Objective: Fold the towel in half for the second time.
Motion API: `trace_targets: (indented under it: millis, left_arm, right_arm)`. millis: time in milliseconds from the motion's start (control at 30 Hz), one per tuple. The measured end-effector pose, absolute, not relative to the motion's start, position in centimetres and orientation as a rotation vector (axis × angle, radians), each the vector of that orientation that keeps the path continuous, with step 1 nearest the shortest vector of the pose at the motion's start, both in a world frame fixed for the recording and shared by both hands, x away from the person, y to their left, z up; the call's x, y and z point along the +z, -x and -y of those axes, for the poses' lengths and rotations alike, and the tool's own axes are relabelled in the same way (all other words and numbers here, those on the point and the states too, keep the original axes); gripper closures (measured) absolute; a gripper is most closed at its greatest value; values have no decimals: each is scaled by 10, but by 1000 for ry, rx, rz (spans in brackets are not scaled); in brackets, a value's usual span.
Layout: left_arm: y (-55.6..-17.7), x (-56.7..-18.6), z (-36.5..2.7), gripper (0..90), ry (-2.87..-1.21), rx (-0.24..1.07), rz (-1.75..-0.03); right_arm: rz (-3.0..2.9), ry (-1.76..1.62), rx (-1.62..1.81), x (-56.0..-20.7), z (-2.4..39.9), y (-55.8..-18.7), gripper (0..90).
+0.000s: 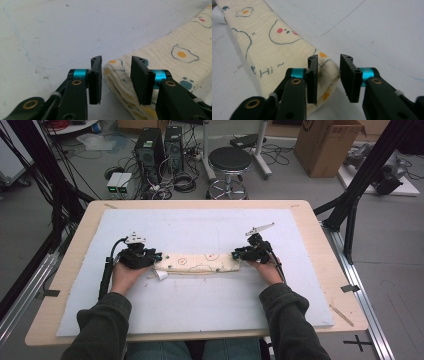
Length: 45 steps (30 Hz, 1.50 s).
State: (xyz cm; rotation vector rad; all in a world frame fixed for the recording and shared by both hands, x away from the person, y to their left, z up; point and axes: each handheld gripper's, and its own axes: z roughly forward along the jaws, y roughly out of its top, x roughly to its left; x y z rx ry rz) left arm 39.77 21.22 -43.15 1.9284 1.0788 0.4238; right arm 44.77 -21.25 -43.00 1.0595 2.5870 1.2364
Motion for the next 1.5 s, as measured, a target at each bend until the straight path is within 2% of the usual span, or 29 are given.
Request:
trace_targets:
  millis: [167, 500, 1033, 1500]
  left_arm:
    - [-393, -427, -210, 543, -1929, 415, -1035]
    - [-390, -423, -211, 507, -1931, 385, -1009]
    - [-386, -420, -212, 488, -1931, 375, -982]
    - [-381, -415, -211, 431, -1929, 366, -957]
  right_arm:
    - [-2553, -1066, 1284, -425, 215, -445, 575]
    - [-2534, -1055, 1300, -418, 216, -439, 488]
    - [-2508, -1038, 1325, -413, 215, -434, 388]
    - [-2489, -1055, 1350, -408, 220, -431, 295]
